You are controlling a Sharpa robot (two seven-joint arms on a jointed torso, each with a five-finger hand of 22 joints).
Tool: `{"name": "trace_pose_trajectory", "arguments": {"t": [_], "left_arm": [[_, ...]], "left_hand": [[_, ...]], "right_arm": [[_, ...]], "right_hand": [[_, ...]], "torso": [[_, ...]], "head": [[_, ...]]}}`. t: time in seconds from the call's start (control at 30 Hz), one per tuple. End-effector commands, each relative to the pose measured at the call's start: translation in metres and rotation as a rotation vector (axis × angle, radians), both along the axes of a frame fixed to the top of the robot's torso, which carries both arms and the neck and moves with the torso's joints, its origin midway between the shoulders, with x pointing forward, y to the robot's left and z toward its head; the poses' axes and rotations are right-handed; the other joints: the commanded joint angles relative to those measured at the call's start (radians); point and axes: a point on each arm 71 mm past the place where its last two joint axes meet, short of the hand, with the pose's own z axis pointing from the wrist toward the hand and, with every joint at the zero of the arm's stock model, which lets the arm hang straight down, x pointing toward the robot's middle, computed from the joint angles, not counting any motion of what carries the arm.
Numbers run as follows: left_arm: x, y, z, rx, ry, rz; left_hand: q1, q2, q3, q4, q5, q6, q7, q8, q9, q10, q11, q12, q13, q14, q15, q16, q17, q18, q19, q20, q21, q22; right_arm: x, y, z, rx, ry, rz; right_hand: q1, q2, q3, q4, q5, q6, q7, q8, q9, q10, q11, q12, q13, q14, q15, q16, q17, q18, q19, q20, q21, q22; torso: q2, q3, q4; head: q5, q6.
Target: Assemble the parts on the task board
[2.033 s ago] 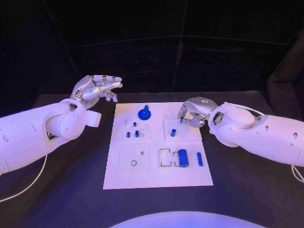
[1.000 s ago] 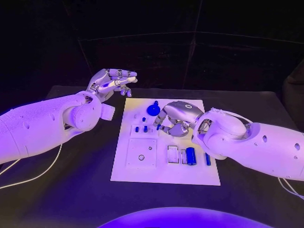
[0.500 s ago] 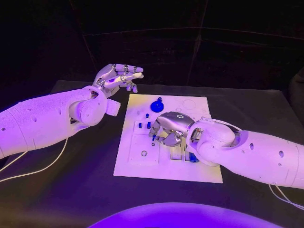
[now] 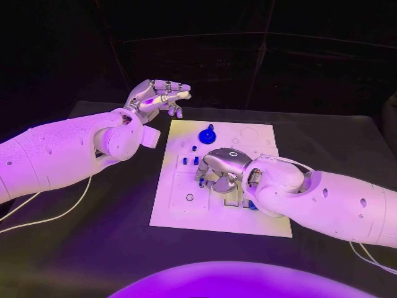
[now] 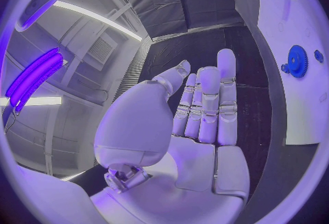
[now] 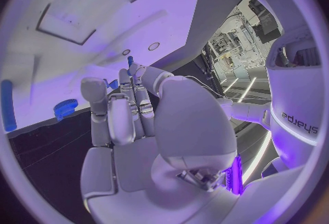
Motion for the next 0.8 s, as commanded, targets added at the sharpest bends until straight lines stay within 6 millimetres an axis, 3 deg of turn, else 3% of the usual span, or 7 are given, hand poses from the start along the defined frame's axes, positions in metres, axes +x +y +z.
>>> {"name": "trace_pose_trajectory", "arguments": {"t": [0.03,0.8], "left_arm": [[0.000,-0.002,0.002,-0.013,-0.006,-0.013],[0.001,-0.001,0.001,-0.012,-0.001,-0.016]], "left_hand": [[0.005,0.002,-0.006,0.000,0.002,-0.004,0.001,0.006,-0.001,-0.006,0.001,0.004,0.001,-0.008,-0.001,-0.003,-0.001,0.011,-0.007,0.002,-0.004,-0.001],[0.004,0.002,-0.010,0.001,0.002,-0.006,0.002,0.006,-0.001,-0.009,0.002,0.005,0.001,-0.010,0.000,-0.004,-0.004,0.011,-0.007,0.002,-0.006,-0.002]], "right_arm": [[0.000,0.001,-0.001,-0.024,-0.015,0.015],[-0.004,0.001,-0.012,-0.078,0.001,0.033]], "right_hand": [[-0.007,0.002,0.002,-0.003,0.004,-0.001,0.003,-0.006,0.000,0.011,-0.009,0.002,0.001,0.034,-0.001,0.000,-0.002,-0.011,0.001,0.002,0.003,-0.002],[-0.010,0.002,0.001,-0.004,0.005,-0.001,0.003,-0.006,0.000,0.011,-0.009,0.003,0.001,0.034,-0.001,-0.001,-0.004,-0.011,-0.001,0.003,0.003,-0.004]], "torso": [[0.000,-0.0003,0.0006],[0.000,-0.0004,-0.0006]], "head": [[0.002,-0.003],[0.009,-0.010]]}}
